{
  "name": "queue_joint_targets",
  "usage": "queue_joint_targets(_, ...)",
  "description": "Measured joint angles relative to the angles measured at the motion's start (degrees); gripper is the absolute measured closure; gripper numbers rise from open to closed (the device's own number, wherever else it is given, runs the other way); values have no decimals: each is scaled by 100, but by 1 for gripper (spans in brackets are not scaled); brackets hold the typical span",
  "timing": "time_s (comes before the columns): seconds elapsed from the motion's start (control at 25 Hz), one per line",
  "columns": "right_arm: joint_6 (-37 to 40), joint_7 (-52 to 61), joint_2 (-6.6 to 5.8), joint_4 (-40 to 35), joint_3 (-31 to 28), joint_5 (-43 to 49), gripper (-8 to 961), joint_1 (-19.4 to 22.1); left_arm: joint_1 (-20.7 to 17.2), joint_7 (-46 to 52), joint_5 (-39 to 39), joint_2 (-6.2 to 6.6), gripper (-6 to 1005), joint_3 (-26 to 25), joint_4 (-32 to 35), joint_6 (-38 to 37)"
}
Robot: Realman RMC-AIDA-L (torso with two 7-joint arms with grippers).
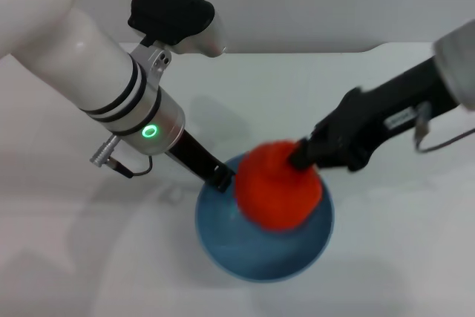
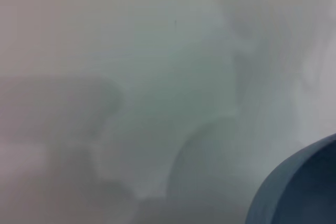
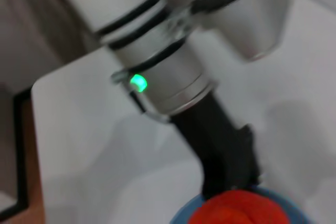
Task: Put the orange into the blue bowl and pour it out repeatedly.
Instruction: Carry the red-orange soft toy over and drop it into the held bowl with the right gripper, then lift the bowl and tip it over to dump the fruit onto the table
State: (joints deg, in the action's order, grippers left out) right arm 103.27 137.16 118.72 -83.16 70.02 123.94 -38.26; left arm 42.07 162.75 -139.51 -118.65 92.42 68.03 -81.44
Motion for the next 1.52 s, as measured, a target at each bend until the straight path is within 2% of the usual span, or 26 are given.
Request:
queue_joint_targets(0.16, -449, -11, 0, 99, 542, 263, 852, 2, 28, 2, 4, 6, 1001, -37, 40, 15)
queue_joint_targets(0.28, -584, 51, 0, 101, 686, 425, 821, -2, 49, 2, 4, 12, 1001, -56, 62, 38)
queue_joint_targets(0.4, -645, 152, 2, 41, 583, 438, 703, -2, 53, -6, 4, 23, 1000, -61, 65, 95)
queue_joint_targets(0.6, -695, 636, -12, -94, -231, 526, 505, 134, -183, -70, -17, 45, 1000, -64, 292, 536)
queue_joint_targets(0.72, -650, 739, -23, -73, -956, 803, 384, 327, -682, -246, -47, 59, 1000, -70, 804, 1101)
queue_joint_targets(0.8, -565, 752, -27, -53, -1297, 1128, 384, 433, -1086, -428, -40, 62, 1000, -69, 1186, 1519)
queue_joint_targets(0.96, -367, 785, -29, -17, -1889, 1891, 383, 673, -2040, -849, -13, 62, 1000, 134, 2027, 2696)
queue_joint_targets(1.0, -294, 785, -31, 35, -2089, 2029, 383, 751, -2505, -1134, -34, 62, 1000, 393, 2330, 3351)
queue_joint_targets(1.04, -294, 785, -31, 35, -2089, 2029, 383, 751, -2505, -1134, -34, 62, 1001, 393, 2330, 3351)
queue_joint_targets(1.08, -270, 785, -34, 73, -2201, 2082, 383, 793, -2916, -1575, -48, 62, 1001, 728, 2550, 4027)
queue_joint_targets(1.16, -253, 762, -40, 168, -2422, 2214, 382, 873, -3335, -2150, -83, 62, 1001, 1132, 2688, 4807)
queue_joint_targets(1.2, -253, 756, -44, 206, -2507, 2291, 382, 903, -3335, -2150, -83, 62, 1001, 1132, 2688, 4807)
queue_joint_targets(1.32, -243, 761, -60, 280, -2763, 2634, 381, 991, -3823, -2824, -411, 62, 1001, 1871, 2691, 6149)
queue_joint_targets(1.4, -239, 764, -56, 286, -3017, 2760, 381, 1085, -4084, -3189, -875, 62, 1001, 2425, 2497, 7286)
queue_joint_targets(1.52, -239, 756, -52, 291, -3139, 2770, 380, 1147, -4324, -3787, -1523, 32, 1001, 3233, 1799, 9398)
